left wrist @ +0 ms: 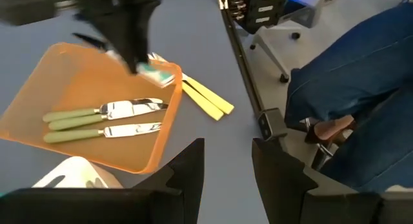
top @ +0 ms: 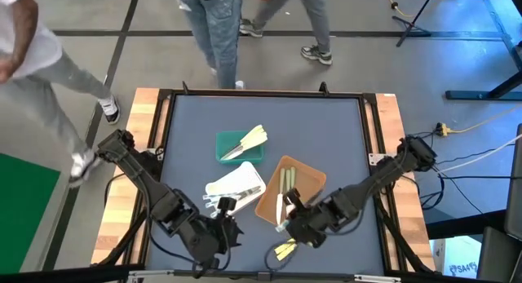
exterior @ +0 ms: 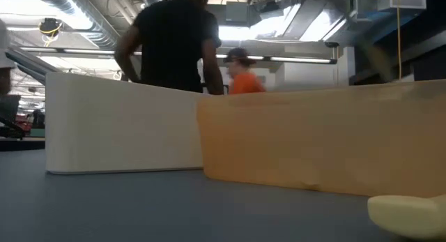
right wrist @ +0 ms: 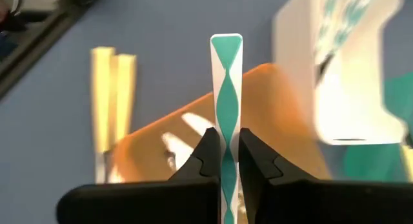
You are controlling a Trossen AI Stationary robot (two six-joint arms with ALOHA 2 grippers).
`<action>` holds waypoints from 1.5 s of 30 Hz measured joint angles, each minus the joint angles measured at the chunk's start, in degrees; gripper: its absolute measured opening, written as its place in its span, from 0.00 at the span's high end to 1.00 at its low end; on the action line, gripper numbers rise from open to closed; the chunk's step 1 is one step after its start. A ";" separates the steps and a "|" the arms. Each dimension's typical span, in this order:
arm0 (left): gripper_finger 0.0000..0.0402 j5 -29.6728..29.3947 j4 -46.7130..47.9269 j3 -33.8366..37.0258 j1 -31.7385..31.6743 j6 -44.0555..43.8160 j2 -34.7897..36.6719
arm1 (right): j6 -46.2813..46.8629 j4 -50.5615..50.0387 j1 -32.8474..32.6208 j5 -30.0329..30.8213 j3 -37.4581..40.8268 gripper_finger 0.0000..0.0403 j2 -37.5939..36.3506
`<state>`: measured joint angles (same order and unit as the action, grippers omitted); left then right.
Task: Sort silverware by color (type)
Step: Put the blue patterned knife into the white bin
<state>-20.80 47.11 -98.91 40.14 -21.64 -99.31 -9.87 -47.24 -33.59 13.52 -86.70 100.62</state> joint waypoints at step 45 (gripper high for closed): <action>0.69 -5.22 -0.59 0.02 0.61 -14.28 0.00 | -13.10 44.44 21.67 -22.60 0.13 0.96 8.39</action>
<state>-26.02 46.52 -98.89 40.75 -35.92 -99.31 -22.97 -2.80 -11.92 -9.08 -86.56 109.01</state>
